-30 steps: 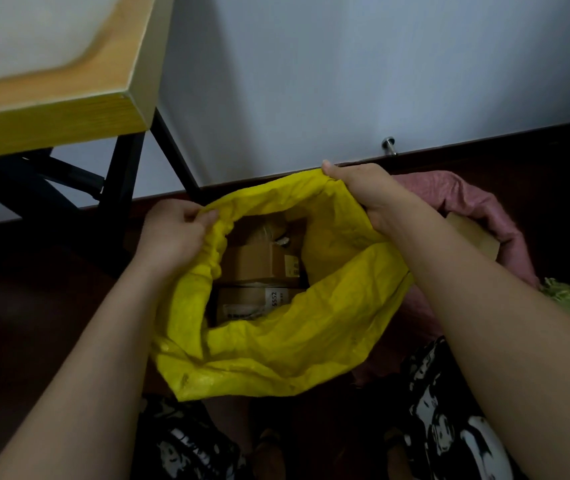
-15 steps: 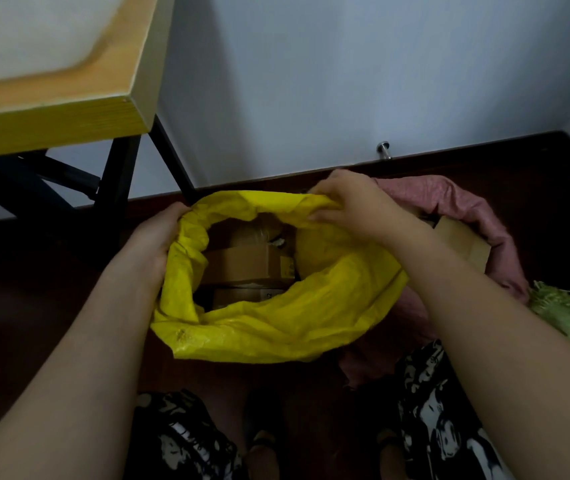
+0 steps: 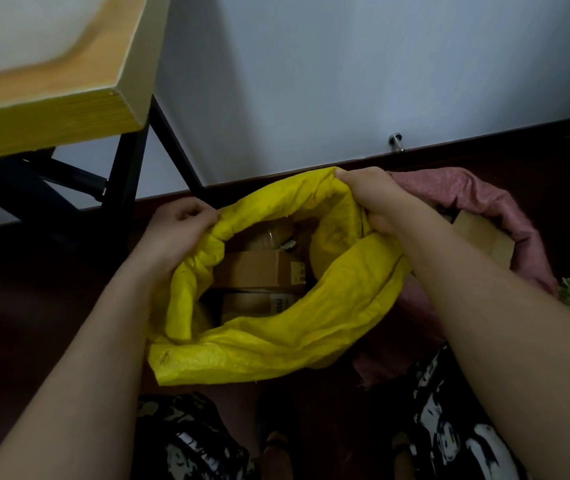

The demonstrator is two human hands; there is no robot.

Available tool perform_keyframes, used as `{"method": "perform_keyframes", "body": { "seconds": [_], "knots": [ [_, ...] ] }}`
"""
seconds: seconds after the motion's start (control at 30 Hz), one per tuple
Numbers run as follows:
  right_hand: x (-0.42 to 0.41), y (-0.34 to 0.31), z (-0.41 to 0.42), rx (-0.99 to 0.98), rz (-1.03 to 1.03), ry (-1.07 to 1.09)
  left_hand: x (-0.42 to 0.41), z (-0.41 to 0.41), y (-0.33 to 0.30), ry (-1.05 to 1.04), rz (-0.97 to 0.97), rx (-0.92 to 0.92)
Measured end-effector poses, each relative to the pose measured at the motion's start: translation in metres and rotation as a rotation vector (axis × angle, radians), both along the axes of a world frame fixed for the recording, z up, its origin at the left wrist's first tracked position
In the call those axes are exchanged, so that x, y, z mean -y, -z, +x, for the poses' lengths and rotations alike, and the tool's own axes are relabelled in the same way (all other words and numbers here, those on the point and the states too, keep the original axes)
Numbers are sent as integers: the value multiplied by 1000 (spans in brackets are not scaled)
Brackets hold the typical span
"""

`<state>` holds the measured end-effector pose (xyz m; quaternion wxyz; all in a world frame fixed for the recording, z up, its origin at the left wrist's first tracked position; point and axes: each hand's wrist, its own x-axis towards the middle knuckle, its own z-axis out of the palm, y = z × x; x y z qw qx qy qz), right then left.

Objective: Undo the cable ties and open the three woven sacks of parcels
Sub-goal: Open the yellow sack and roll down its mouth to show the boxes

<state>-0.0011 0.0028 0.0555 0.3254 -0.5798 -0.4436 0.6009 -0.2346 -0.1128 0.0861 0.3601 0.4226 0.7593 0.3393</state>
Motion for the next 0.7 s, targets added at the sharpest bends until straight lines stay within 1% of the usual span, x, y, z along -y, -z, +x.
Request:
{"method": "perform_keyframes", "body": {
  "seconds": [0.07,0.13,0.17,0.23,0.3,0.33,0.37,0.43,0.47,0.5,0.57,0.63,0.7],
  "knots": [
    [-4,-1,-2,-39,-41,37,5,0,-3,95,-58,-68],
    [-5,-1,-3,-84,-81,53,7,-2,-3,159,-97,-250],
    [-5,0,-2,-108,-92,64,7,-2,-2,152,-83,-288],
    [-5,3,-2,-118,-48,89,2,-4,1,50,-39,-269],
    [-5,3,1,23,137,64,-2,-5,0,-68,13,-218],
    [-4,1,3,97,231,42,-2,-4,-1,-85,44,-178],
    [-3,-1,4,144,298,27,-2,-4,-2,-66,73,-150],
    [3,-4,6,170,362,2,1,-2,-3,55,78,-151],
    [5,-3,6,171,368,4,2,1,-2,138,46,-207],
    [7,-2,7,160,357,11,3,3,1,222,17,-305],
    [13,-3,7,105,298,36,-1,4,10,306,-2,-509],
    [19,-7,5,43,227,45,-4,2,15,270,1,-605],
    [16,-8,2,-11,157,64,-7,1,20,220,12,-634]
  ]
}}
